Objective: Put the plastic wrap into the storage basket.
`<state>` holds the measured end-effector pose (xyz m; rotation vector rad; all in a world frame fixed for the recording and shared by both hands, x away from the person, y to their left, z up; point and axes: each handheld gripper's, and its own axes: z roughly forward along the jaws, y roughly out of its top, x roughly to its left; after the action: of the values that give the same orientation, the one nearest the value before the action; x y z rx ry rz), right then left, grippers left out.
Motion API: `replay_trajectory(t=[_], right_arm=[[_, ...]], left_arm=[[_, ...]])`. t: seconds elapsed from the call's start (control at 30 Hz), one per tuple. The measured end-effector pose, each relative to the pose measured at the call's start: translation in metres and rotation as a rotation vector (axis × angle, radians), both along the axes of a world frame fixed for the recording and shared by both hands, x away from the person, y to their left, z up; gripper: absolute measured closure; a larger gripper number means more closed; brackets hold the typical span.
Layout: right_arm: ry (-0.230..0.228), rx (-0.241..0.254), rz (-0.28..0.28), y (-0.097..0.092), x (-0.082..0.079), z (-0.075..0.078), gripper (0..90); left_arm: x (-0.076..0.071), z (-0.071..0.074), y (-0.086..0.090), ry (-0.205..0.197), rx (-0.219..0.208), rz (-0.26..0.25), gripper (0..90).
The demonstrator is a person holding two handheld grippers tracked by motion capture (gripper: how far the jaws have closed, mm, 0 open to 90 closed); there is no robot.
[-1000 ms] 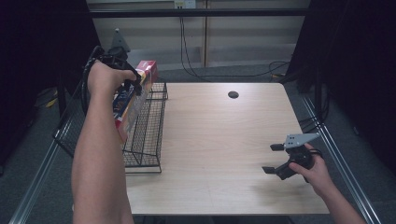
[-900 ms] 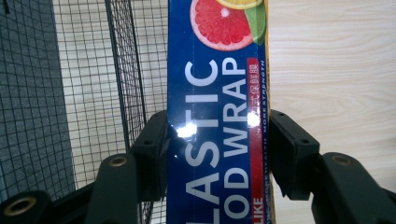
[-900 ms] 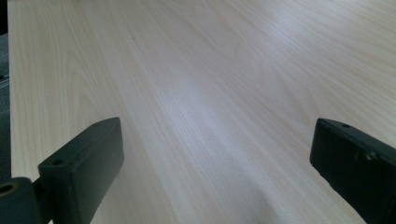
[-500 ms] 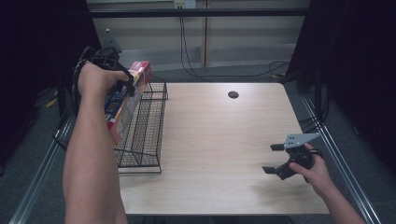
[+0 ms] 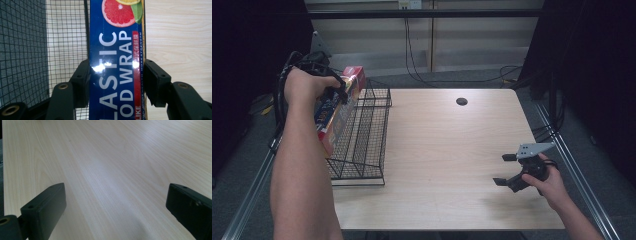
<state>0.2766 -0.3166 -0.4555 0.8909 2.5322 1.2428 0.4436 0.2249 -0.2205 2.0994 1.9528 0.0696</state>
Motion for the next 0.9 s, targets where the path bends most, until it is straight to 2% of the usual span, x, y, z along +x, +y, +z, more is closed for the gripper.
replay_trajectory(t=[0.13, 0.33, 0.57, 0.63, 0.7, 0.83, 0.87, 0.9], right_arm=[[0.008, -0.001, -0.001, 0.001, -0.001, 0.000, 2.8], [0.000, -0.001, -0.005, 0.000, 0.000, 0.000, 2.8], [0.011, 0.001, -0.005, 0.001, 0.000, 0.000, 2.8], [0.010, 0.000, -0.007, 0.001, 0.000, 0.000, 2.8], [0.011, 0.000, -0.005, 0.001, 0.000, -0.001, 2.8], [0.009, -0.001, -0.005, 0.001, 0.000, 0.000, 2.8], [0.009, -0.001, -0.006, 0.001, 0.000, 0.000, 2.8], [0.009, -0.001, -0.006, 0.001, 0.000, -0.001, 2.8]], left_arm=[[0.000, 0.000, 0.003, -0.002, 0.012, 0.009, 46.0], [0.000, 0.001, 0.008, -0.001, 0.003, 0.022, 46.0], [-0.001, 0.004, 0.014, -0.012, 0.011, 0.042, 46.0], [0.000, 0.006, 0.016, -0.011, 0.019, 0.034, 46.0], [-0.001, 0.006, 0.017, -0.019, 0.015, 0.053, 46.0], [-0.001, 0.008, 0.020, -0.018, 0.024, 0.042, 46.0], [-0.001, 0.008, 0.020, -0.025, 0.017, 0.059, 46.0], [-0.001, 0.009, 0.021, -0.024, 0.016, 0.055, 46.0]])
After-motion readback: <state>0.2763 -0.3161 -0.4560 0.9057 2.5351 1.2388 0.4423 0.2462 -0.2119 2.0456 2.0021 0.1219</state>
